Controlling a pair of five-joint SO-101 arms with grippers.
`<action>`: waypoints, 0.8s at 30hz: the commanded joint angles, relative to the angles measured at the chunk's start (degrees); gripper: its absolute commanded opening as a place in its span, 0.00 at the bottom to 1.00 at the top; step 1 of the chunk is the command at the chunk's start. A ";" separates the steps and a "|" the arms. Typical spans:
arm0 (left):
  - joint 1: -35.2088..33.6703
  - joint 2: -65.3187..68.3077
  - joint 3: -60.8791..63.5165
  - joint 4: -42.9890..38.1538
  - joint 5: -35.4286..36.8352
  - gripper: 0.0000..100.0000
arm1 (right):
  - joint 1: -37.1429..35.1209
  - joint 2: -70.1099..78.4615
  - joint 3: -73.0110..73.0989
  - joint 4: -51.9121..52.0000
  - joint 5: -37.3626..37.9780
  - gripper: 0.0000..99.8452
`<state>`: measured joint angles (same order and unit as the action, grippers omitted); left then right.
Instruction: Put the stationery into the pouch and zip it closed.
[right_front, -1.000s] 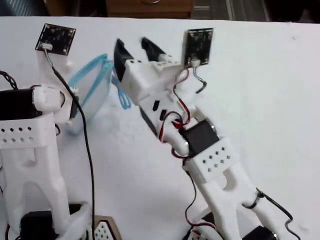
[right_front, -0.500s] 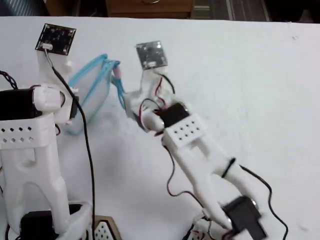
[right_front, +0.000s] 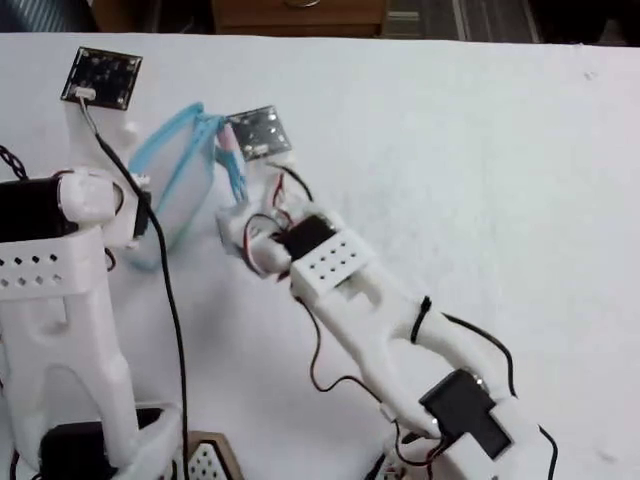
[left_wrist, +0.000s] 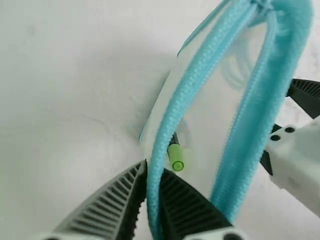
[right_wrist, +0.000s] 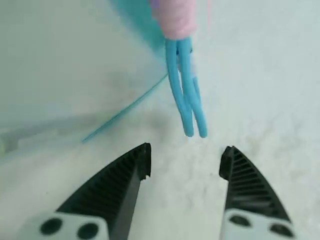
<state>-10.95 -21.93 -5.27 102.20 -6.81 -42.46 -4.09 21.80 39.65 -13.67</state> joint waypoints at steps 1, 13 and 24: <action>-0.48 -0.13 -0.70 0.09 0.26 0.02 | 1.98 2.77 -0.70 -2.86 1.23 0.23; -0.66 -0.22 -0.70 0.09 0.26 0.02 | 3.91 13.32 -0.70 -28.44 1.41 0.13; -0.66 -0.22 -0.70 0.09 0.26 0.02 | 9.27 13.76 -0.35 -29.05 1.76 0.01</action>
<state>-11.12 -21.93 -5.27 102.20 -6.81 -34.37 9.98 21.80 11.16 -12.62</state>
